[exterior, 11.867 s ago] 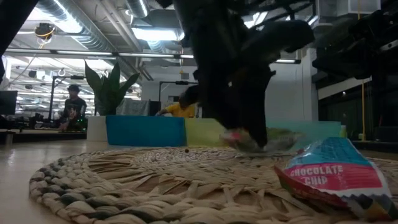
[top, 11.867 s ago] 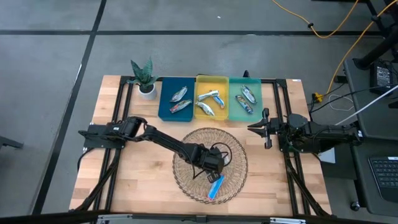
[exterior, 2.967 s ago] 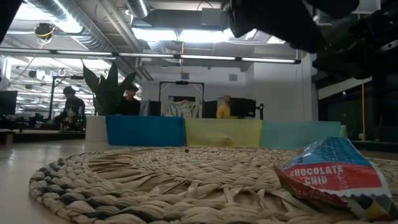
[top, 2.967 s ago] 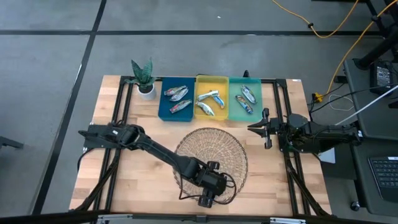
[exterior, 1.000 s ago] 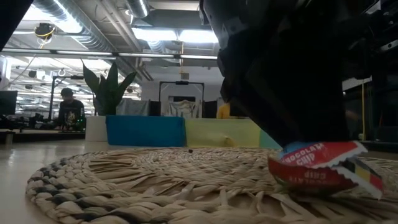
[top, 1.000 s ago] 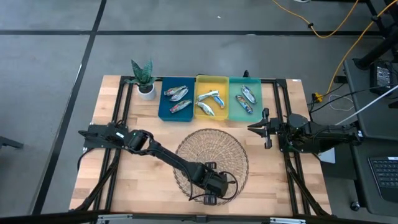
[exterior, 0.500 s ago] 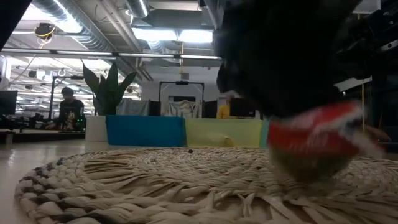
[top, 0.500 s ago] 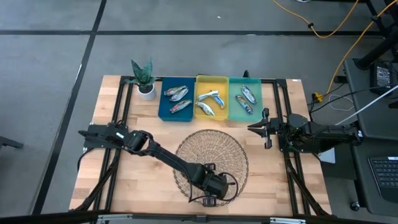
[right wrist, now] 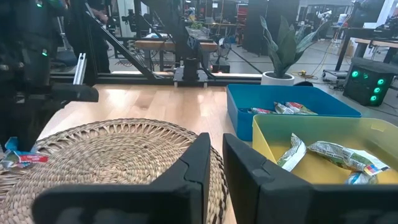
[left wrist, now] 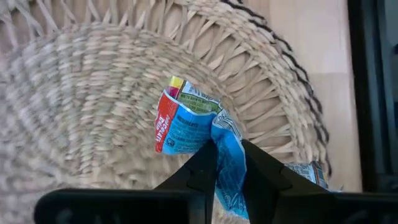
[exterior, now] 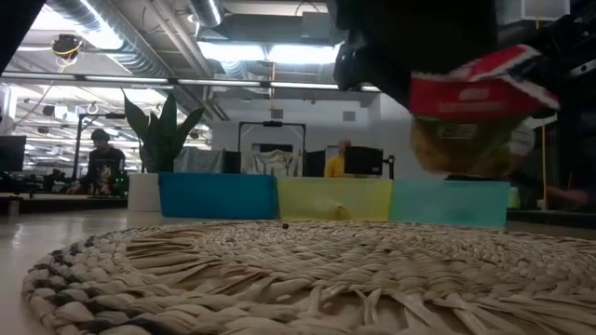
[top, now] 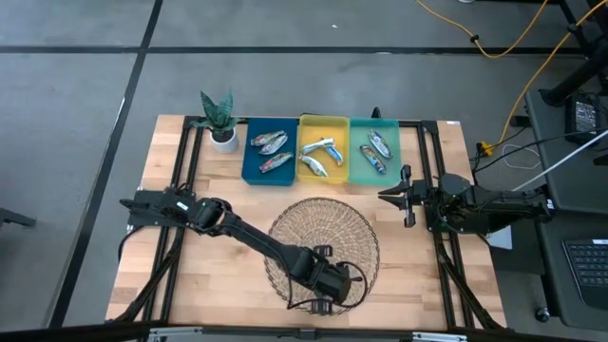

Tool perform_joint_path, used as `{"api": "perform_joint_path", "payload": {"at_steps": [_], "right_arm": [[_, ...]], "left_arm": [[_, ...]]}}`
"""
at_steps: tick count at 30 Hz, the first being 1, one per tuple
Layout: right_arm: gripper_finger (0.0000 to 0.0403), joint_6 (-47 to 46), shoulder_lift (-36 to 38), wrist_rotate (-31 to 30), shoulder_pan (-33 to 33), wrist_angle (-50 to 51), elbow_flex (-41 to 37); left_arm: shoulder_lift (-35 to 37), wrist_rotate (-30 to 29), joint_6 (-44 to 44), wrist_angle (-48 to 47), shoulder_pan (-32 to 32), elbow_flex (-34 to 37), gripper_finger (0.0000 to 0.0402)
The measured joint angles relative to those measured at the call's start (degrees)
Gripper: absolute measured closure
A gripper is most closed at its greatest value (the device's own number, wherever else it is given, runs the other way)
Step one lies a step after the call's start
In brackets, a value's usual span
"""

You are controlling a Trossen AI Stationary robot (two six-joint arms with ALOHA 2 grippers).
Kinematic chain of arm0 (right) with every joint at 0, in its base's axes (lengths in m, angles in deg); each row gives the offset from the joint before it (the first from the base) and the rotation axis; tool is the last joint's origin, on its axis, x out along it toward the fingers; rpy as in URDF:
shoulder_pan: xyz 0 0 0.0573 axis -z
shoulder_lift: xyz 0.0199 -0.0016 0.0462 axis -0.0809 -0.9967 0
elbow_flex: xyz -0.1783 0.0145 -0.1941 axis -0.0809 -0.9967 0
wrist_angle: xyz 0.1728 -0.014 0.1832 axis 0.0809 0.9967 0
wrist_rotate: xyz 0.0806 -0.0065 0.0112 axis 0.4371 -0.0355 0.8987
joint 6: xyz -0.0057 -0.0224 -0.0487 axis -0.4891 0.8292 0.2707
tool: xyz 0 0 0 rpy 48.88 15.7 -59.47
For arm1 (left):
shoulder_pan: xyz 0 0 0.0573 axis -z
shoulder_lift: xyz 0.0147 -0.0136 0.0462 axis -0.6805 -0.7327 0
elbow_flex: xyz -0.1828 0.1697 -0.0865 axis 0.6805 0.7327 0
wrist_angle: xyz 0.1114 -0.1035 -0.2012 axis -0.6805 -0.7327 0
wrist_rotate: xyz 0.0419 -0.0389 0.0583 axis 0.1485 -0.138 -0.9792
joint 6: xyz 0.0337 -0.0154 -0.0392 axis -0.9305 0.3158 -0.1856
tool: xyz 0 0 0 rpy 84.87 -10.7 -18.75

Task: Pick and place Granola Bars by type
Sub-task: Put the red granola bar into the blue bin

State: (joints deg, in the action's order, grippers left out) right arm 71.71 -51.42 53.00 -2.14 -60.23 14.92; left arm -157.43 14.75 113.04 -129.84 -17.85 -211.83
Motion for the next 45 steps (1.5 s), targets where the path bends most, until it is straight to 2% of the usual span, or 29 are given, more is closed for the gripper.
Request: {"api": "perform_joint_path", "payload": {"at_steps": [6,11,21,45], "right_arm": [[0.0354,-0.02,0.00,0.00,0.00,0.00,0.00],[0.0354,-0.02,0.00,0.00,0.00,0.00,0.00],[0.0354,0.00,0.01,-0.01,0.01,0.00,0.00],[0.0354,-0.02,0.00,0.00,0.00,0.02,0.00]], "left_arm": [[0.04,-0.75,-1.51,-2.19,-0.93,-0.25,0.0350],[0.17,0.92,-1.20,-2.71,-2.60,-0.25,0.0350],[4.28,0.41,-0.17,-3.43,-6.39,-0.30,0.0351],[23.87,-12.27,0.26,-5.91,-16.07,-0.32,0.0355]]}}
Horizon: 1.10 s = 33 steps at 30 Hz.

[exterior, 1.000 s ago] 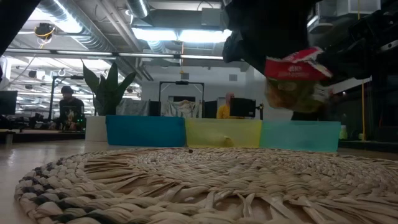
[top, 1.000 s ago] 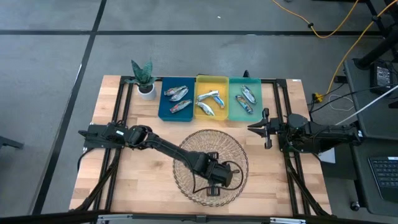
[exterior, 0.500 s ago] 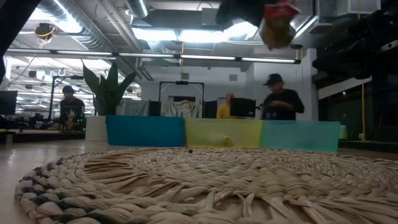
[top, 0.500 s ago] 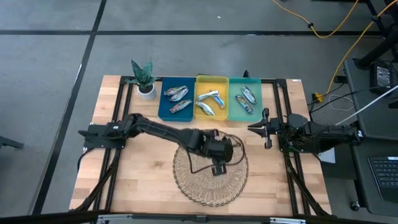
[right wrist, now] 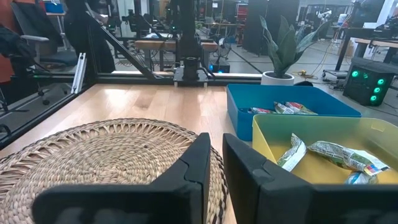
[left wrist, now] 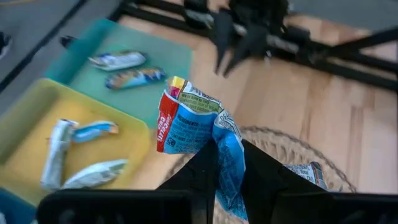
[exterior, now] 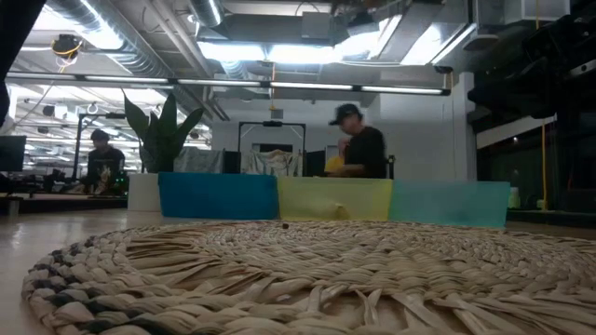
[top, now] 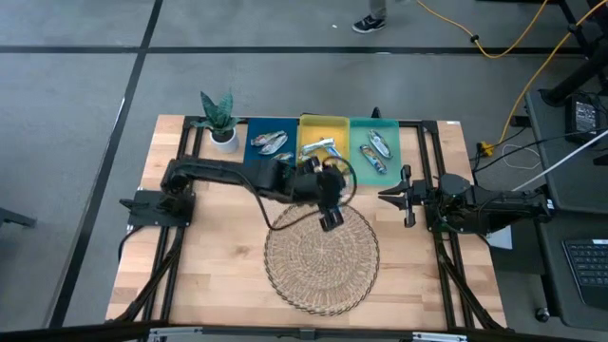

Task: Pick and place Granola Bars by type
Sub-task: Put the red granola bar into the blue bin

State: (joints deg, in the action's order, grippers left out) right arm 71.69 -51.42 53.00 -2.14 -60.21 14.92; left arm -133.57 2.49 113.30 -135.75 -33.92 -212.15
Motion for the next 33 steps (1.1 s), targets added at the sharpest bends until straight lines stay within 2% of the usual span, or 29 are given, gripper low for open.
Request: {"api": "perform_joint_path", "payload": {"at_steps": [6,11,22,28,33], "right_arm": [[0.0354,0.02,0.00,0.00,0.00,0.00,0.00],[0.0354,0.00,0.01,-0.01,0.00,-0.02,0.00],[0.0354,0.00,0.01,0.00,0.00,-0.01,0.00],[0.0354,0.01,0.01,0.00,0.01,-0.02,0.00],[0.0354,0.01,0.02,0.00,0.01,-0.02,0.00]], "left_arm": [[3.76,-3.42,0.22,-0.69,-2.50,0.00,0.0355],[5.83,-4.77,-4.08,-2.69,-5.95,0.00,0.0355],[8.02,-4.76,-14.69,-13.04,-18.79,0.02,0.0355],[8.63,-4.05,-22.07,-18.31,-27.06,0.04,0.0355],[8.77,0.54,-23.52,-21.34,-33.20,0.04,0.0355]]}}
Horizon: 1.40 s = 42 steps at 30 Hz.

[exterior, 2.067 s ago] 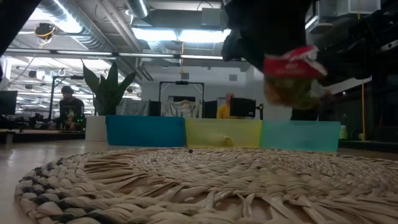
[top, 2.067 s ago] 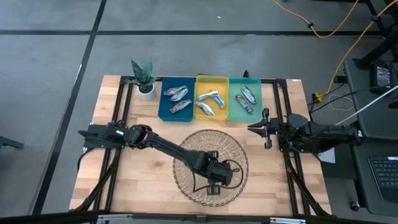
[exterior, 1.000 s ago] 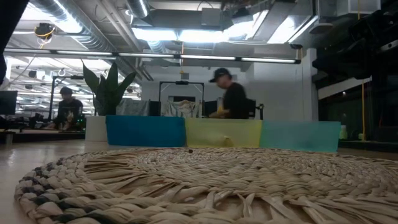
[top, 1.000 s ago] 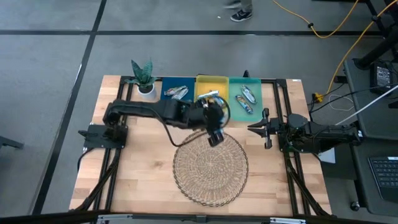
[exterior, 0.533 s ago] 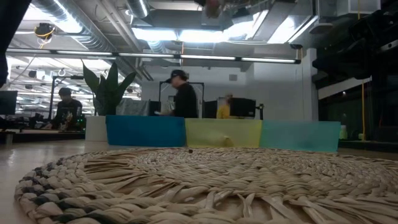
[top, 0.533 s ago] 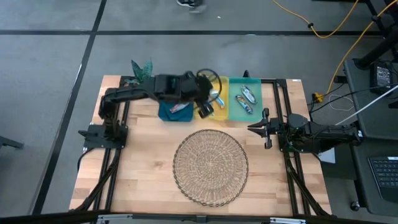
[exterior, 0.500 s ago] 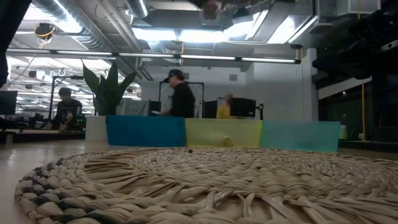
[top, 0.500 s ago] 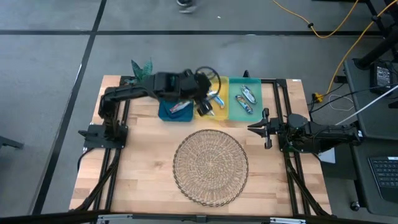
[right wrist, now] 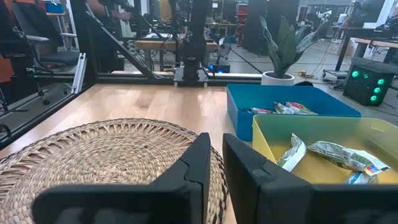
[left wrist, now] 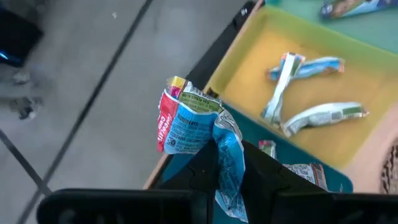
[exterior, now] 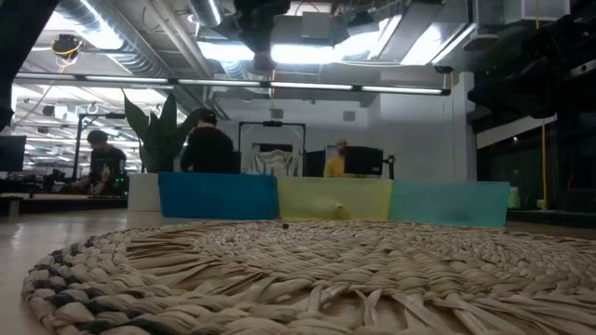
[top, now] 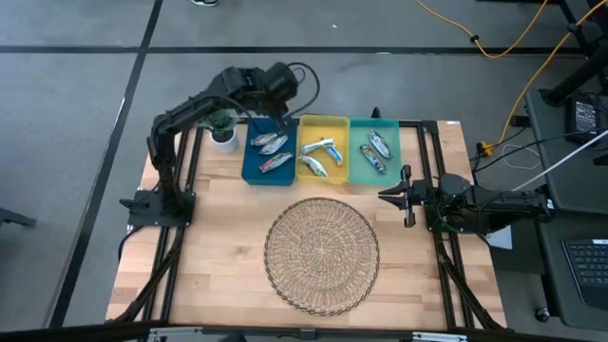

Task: Pick and place Granola Bars by type
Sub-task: Put the red granola bar into the blue bin

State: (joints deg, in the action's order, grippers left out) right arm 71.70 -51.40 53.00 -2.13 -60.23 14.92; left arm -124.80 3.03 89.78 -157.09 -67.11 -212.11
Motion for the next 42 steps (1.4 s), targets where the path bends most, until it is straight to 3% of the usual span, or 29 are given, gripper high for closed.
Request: {"api": "perform_joint_path", "payload": {"at_steps": [12,17,25,34,42], "right_arm": [[0.0354,0.00,-0.02,0.00,0.00,0.00,0.00],[0.0354,0.01,-0.02,0.00,0.01,0.00,0.00],[0.0354,0.00,0.00,-0.02,-0.01,0.00,0.00],[0.0354,0.01,0.00,-0.01,0.00,0.00,0.00],[0.0354,-0.01,-0.01,0.00,-0.01,0.00,0.00]], "left_arm": [[0.00,5.51,-2.46,-2.32,-6.06,0.33,0.0355],[0.01,5.72,-2.46,-2.65,-6.79,3.90,0.0355],[0.00,7.42,-3.01,-1.13,-6.51,14.69,0.0355],[3.35,8.63,-1.19,10.46,-6.42,31.85,0.0355],[4.61,8.23,0.11,15.38,-5.77,42.50,0.0355]]}}
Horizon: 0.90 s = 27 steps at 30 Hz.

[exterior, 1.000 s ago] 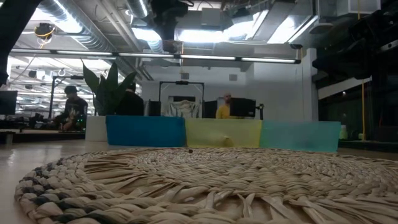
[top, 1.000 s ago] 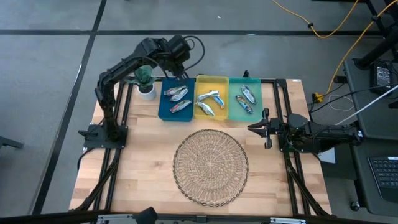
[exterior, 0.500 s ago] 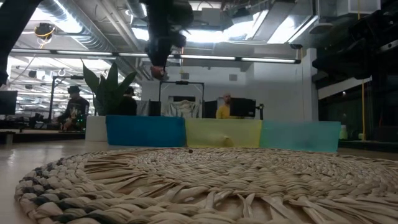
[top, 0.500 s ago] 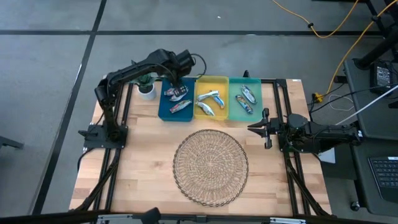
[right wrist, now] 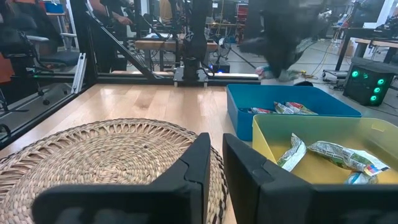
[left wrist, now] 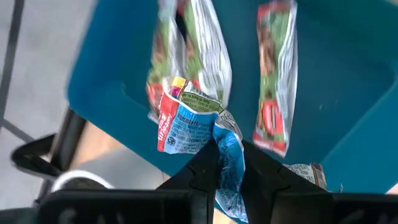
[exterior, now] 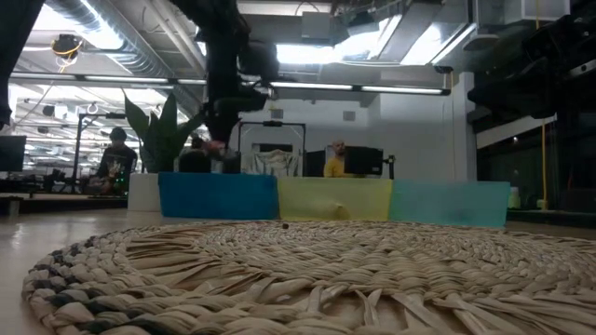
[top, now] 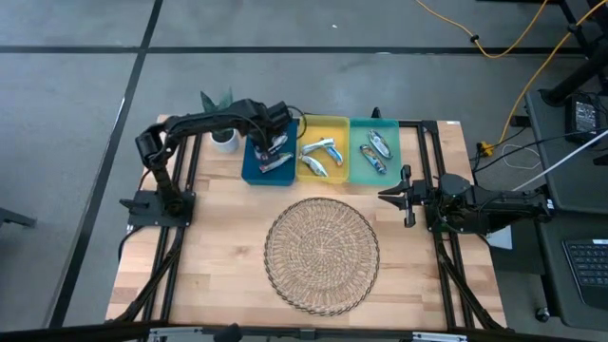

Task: Pick and place Granola Bars by type
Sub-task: Put the red granola bar into the blue bin

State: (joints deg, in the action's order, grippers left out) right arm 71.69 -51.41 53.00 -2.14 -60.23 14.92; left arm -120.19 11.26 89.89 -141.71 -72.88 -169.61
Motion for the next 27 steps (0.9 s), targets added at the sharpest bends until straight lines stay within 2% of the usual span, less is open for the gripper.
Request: {"api": "perform_joint_path", "payload": {"at_steps": [12,27], "right_arm": [[0.0354,0.00,-0.01,0.00,0.00,0.02,0.00],[0.0354,0.02,0.01,-0.02,0.00,0.00,0.00]], "left_arm": [[0.00,0.08,0.48,6.96,0.72,11.33,0.0355],[-0.02,1.30,1.42,10.83,0.35,13.15,0.0347]]}}
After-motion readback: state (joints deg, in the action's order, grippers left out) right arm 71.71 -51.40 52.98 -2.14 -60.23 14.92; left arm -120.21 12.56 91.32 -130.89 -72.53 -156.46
